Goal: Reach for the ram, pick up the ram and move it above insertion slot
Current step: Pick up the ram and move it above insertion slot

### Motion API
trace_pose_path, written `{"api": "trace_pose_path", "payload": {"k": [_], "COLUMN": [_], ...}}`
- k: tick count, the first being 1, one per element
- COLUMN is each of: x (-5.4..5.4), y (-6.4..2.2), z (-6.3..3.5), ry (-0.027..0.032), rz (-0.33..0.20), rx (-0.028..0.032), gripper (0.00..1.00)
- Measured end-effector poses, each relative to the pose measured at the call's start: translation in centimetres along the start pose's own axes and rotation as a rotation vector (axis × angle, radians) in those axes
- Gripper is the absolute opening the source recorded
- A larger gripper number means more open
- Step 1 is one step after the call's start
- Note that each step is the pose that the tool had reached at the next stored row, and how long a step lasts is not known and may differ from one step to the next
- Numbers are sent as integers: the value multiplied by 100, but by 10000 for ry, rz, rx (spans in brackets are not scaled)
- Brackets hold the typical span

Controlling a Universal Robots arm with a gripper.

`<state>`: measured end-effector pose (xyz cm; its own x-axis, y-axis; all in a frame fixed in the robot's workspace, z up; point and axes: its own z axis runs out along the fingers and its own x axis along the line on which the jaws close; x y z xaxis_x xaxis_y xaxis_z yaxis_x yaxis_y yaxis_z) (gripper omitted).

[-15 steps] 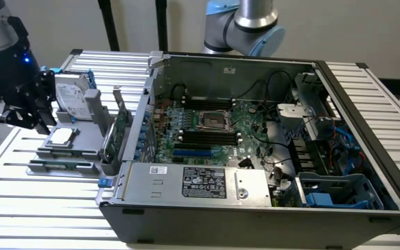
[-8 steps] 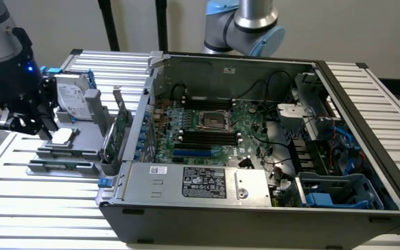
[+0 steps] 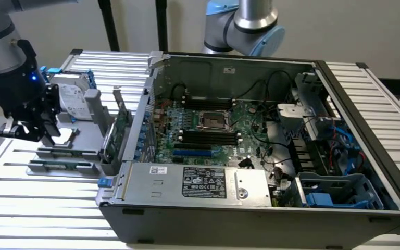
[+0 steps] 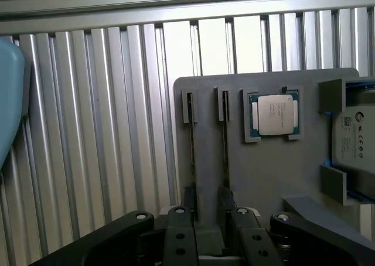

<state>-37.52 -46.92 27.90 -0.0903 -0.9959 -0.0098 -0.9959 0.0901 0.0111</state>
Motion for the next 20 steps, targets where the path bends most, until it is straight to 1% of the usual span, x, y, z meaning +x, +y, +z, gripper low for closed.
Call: {"api": "trace_pose_path", "payload": {"k": [20], "x": [91], "y": [-12], "z": [363], "ry": [2], "rz": [-151], "rx": [-2], "gripper": [31]}}
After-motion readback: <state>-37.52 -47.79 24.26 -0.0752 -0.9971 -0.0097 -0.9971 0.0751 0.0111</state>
